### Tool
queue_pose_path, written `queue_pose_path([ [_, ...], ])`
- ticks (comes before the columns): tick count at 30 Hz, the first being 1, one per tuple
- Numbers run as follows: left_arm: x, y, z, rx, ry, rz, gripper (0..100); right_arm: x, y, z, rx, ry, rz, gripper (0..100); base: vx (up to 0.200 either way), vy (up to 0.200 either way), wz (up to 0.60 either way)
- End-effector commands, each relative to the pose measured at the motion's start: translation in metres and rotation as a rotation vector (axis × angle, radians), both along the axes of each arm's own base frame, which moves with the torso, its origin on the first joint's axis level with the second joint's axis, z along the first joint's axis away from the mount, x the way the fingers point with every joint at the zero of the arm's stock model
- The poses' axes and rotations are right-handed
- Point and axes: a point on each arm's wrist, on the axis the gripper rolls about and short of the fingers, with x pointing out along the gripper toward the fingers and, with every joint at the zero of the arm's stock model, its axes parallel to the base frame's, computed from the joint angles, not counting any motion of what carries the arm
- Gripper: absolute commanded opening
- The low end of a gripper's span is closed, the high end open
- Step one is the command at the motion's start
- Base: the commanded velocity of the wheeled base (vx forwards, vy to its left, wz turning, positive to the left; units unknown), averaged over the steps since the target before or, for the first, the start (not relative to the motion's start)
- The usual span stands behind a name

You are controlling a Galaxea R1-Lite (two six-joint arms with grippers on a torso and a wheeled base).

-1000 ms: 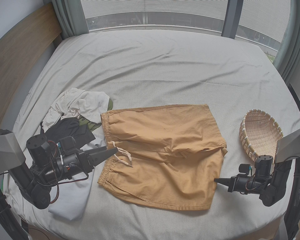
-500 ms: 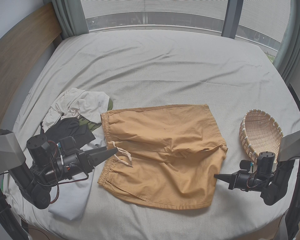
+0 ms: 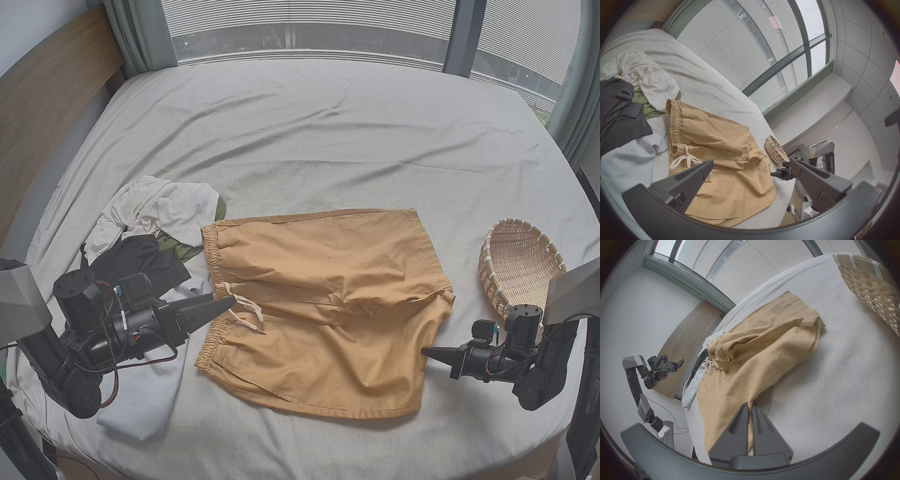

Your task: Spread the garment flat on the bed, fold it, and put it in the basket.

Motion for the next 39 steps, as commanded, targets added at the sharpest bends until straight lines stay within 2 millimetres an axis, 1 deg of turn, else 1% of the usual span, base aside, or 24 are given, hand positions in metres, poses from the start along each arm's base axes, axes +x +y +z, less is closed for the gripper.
queue_pose_path([
  [1, 0.0, 0.0, -0.001, 0.001, 0.0, -0.001, 100, -0.001, -0.002, -0.002, 0.0, 0.01, -0.005, 100, 0.0, 0.0, 0.0],
  [4, 0.0, 0.0, 0.001, -0.001, -0.006, 0.0, 100, -0.003, -0.003, 0.001, -0.001, 0.008, -0.011, 100, 0.0, 0.0, 0.0],
  [7, 0.0, 0.001, 0.004, -0.004, -0.015, 0.002, 100, -0.011, -0.007, 0.014, 0.002, -0.016, -0.022, 100, 0.0, 0.0, 0.0],
  [11, 0.0, 0.001, 0.004, -0.003, -0.02, 0.003, 100, -0.022, -0.007, 0.021, 0.001, -0.016, -0.019, 100, 0.0, 0.0, 0.0],
  [12, 0.0, 0.001, 0.004, -0.003, -0.02, 0.005, 100, -0.03, -0.006, 0.021, -0.002, 0.004, -0.012, 100, 0.0, 0.0, 0.0],
  [15, 0.0, 0.002, 0.005, -0.004, -0.023, 0.006, 100, -0.04, -0.002, 0.016, -0.008, 0.054, 0.008, 100, 0.0, 0.0, 0.0],
  [17, 0.0, 0.002, 0.006, -0.005, -0.027, 0.006, 100, -0.042, 0.001, 0.012, -0.009, 0.077, 0.02, 100, 0.0, 0.0, 0.0],
  [19, -0.001, 0.002, 0.008, -0.007, -0.033, 0.006, 100, -0.043, 0.004, -0.001, -0.023, 0.13, 0.034, 100, 0.0, 0.0, 0.0],
  [21, -0.001, 0.002, 0.009, -0.008, -0.036, 0.006, 100, -0.044, 0.004, -0.012, -0.046, 0.158, 0.047, 100, 0.0, 0.0, 0.0],
  [22, -0.001, 0.002, 0.009, -0.008, -0.036, 0.006, 100, -0.044, 0.004, -0.012, -0.046, 0.158, 0.047, 100, 0.0, 0.0, 0.0],
  [24, -0.001, 0.003, 0.009, -0.008, -0.036, 0.008, 100, -0.045, 0.009, -0.025, -0.08, 0.174, 0.081, 100, 0.0, 0.0, 0.0],
  [26, -0.001, 0.003, 0.009, -0.008, -0.036, 0.008, 100, -0.044, 0.011, -0.029, -0.086, 0.185, 0.086, 100, 0.0, 0.0, 0.0],
  [27, -0.001, 0.003, 0.01, -0.009, -0.039, 0.008, 100, -0.041, 0.012, -0.033, -0.085, 0.184, 0.09, 100, 0.0, 0.0, 0.0],
  [35, -0.001, 0.003, 0.012, -0.012, -0.047, 0.01, 100, -0.02, 0.029, -0.039, -0.053, 0.145, 0.126, 100, 0.0, 0.0, 0.0],
  [38, -0.001, 0.003, 0.012, -0.012, -0.047, 0.01, 100, -0.019, 0.035, -0.036, -0.022, 0.16, 0.133, 100, 0.0, 0.0, 0.0],
  [39, -0.001, 0.003, 0.012, -0.012, -0.047, 0.01, 100, -0.022, 0.043, -0.033, 0.009, 0.193, 0.146, 100, 0.0, 0.0, 0.0],
])
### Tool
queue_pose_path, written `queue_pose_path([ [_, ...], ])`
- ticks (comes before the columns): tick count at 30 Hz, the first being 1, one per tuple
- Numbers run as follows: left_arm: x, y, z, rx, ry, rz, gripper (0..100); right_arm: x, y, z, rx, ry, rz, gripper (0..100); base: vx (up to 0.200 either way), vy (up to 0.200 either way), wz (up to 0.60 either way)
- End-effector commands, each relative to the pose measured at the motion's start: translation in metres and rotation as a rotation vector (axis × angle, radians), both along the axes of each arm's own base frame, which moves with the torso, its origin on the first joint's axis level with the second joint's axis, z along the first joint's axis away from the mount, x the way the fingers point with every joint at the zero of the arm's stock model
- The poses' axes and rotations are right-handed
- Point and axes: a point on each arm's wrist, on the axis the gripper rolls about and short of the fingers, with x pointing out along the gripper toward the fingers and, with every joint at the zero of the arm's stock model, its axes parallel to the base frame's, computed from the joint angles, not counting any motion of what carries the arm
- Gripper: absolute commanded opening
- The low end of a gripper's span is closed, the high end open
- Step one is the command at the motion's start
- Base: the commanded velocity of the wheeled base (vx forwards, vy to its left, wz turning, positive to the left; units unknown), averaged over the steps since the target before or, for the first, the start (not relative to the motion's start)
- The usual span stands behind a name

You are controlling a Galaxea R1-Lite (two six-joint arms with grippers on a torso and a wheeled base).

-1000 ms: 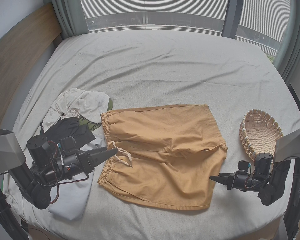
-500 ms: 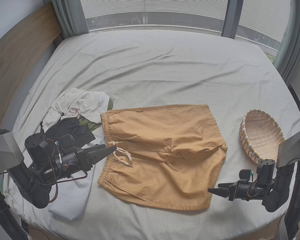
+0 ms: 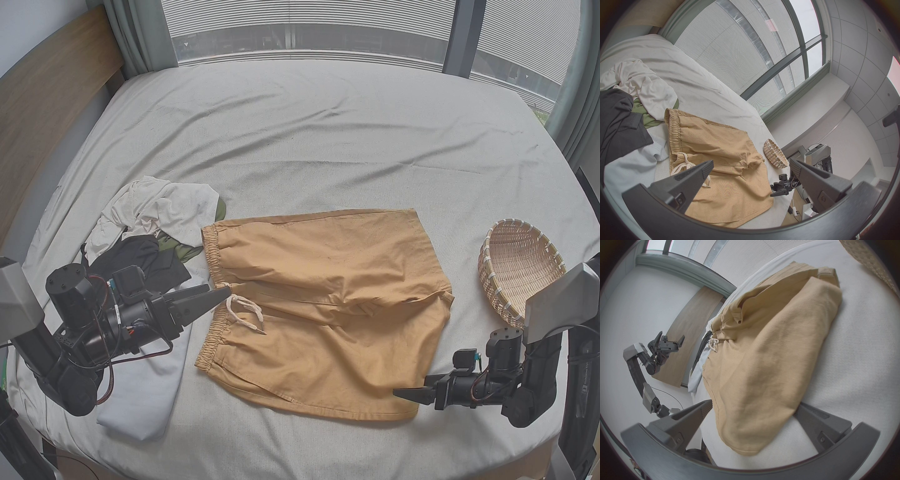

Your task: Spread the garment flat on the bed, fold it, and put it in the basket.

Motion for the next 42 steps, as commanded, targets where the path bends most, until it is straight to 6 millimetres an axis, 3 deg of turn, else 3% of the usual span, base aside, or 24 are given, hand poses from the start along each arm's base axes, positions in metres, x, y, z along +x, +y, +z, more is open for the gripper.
queue_pose_path([
  [1, 0.0, 0.0, 0.001, -0.001, -0.005, 0.001, 100, -0.002, 0.014, -0.002, 0.033, 0.051, 0.029, 100, 0.0, 0.0, 0.0],
  [13, 0.0, 0.001, 0.0, 0.0, -0.002, 0.003, 100, -0.026, 0.024, 0.045, 0.102, -0.013, 0.1, 100, 0.0, 0.0, 0.0],
  [28, 0.0, 0.001, 0.0, 0.0, 0.001, 0.001, 100, -0.046, 0.01, 0.095, 0.21, -0.085, 0.048, 100, 0.0, 0.0, 0.0],
  [34, -0.001, 0.0, 0.0, 0.0, -0.001, 0.001, 100, -0.047, 0.012, 0.099, 0.236, -0.071, 0.056, 100, 0.0, 0.0, 0.0],
  [42, 0.0, 0.001, 0.001, 0.0, -0.004, 0.003, 100, -0.008, 0.028, 0.079, 0.232, -0.071, 0.059, 100, 0.0, 0.0, 0.0],
])
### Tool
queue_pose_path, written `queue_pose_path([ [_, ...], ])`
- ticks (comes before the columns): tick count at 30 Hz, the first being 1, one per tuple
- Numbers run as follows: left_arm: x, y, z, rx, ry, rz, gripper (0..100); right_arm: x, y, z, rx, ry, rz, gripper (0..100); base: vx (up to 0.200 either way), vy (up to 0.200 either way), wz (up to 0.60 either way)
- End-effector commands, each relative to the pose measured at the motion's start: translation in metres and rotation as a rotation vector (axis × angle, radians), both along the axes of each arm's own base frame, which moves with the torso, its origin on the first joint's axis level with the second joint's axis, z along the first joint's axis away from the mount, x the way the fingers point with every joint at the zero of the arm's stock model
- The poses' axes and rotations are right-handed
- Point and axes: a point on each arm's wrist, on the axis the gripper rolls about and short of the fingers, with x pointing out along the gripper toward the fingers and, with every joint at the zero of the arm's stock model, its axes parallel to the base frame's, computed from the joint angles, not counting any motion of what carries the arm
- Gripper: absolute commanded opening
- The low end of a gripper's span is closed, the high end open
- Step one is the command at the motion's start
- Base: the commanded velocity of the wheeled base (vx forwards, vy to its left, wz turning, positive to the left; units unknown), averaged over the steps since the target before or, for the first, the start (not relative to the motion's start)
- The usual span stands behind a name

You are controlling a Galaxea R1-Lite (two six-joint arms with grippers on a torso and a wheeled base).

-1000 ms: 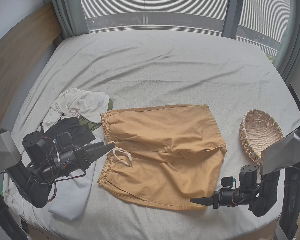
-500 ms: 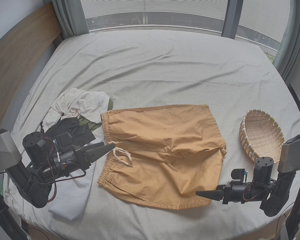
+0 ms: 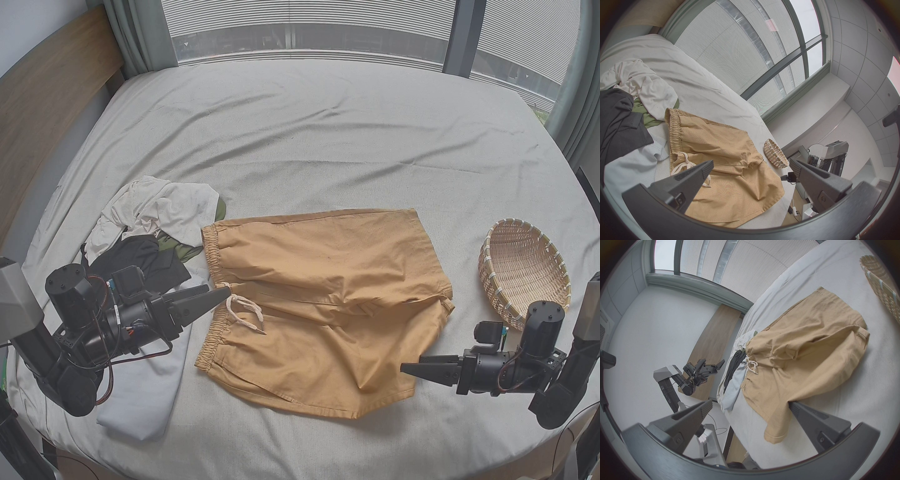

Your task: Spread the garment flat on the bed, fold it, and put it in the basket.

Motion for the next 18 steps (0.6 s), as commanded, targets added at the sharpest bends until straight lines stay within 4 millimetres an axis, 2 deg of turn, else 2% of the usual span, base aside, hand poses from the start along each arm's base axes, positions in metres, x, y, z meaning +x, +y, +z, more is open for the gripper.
queue_pose_path([
  [1, 0.001, 0.001, 0.001, -0.001, -0.005, 0.004, 100, 0.026, 0.014, -0.017, -0.004, 0.008, 0.011, 100, 0.0, 0.0, 0.0],
  [13, 0.0, 0.002, 0.0, -0.001, -0.002, 0.007, 100, 0.054, 0.039, -0.028, 0.027, -0.004, 0.046, 100, 0.0, 0.0, 0.0],
  [18, 0.001, 0.002, -0.001, 0.0, 0.001, 0.007, 100, 0.048, 0.043, -0.042, -0.001, 0.043, 0.043, 100, 0.0, 0.0, 0.0],
])
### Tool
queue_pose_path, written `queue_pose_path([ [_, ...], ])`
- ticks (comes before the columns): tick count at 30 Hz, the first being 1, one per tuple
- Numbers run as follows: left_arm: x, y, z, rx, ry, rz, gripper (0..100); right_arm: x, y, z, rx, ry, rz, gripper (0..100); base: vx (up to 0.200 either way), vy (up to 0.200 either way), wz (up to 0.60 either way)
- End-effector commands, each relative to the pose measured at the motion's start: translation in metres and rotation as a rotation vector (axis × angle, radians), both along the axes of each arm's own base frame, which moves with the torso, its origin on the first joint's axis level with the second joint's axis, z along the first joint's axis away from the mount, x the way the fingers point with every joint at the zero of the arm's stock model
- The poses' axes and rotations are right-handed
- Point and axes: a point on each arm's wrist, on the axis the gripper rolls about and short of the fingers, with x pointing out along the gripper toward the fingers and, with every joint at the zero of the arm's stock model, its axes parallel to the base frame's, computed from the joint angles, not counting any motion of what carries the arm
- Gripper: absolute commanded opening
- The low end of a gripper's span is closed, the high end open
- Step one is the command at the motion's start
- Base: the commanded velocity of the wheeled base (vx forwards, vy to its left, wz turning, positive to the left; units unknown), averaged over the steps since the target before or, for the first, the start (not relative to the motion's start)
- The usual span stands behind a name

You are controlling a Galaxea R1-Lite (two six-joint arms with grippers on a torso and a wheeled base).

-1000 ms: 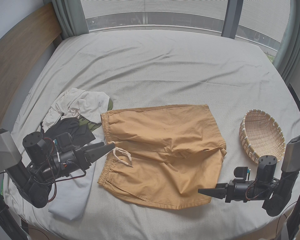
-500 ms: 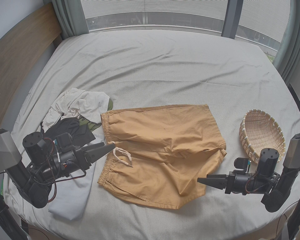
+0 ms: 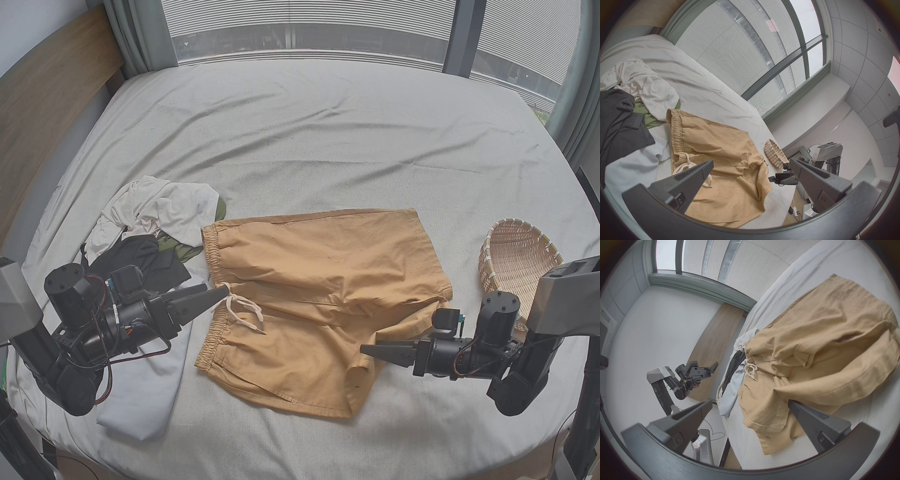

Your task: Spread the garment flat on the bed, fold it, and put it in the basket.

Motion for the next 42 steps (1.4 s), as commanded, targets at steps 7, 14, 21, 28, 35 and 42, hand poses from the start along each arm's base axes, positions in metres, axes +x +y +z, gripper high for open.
queue_pose_path([
  [7, 0.0, 0.0, -0.001, 0.0, 0.002, 0.0, 100, -0.013, 0.004, -0.023, -0.049, 0.093, 0.007, 100, 0.0, 0.0, 0.0],
  [14, 0.0, 0.0, 0.0, 0.0, 0.0, 0.0, 100, -0.01, 0.011, -0.028, -0.061, 0.093, -0.004, 100, 0.0, 0.0, 0.0],
  [21, 0.0, 0.0, 0.0, 0.0, 0.0, 0.001, 100, -0.001, 0.027, -0.028, -0.051, 0.048, -0.011, 100, 0.0, 0.0, 0.0],
  [28, 0.0, 0.0, -0.001, 0.0, 0.002, 0.0, 100, 0.001, 0.03, -0.022, -0.025, 0.047, -0.013, 100, 0.0, 0.0, 0.0],
  [35, 0.0, 0.0, -0.001, 0.0, 0.002, 0.001, 100, 0.007, 0.035, -0.024, -0.02, 0.031, -0.012, 100, 0.0, 0.0, 0.0],
  [42, 0.0, 0.0, -0.001, 0.0, 0.002, 0.001, 100, 0.005, 0.036, -0.029, -0.035, 0.046, -0.022, 100, 0.0, 0.0, 0.0],
])
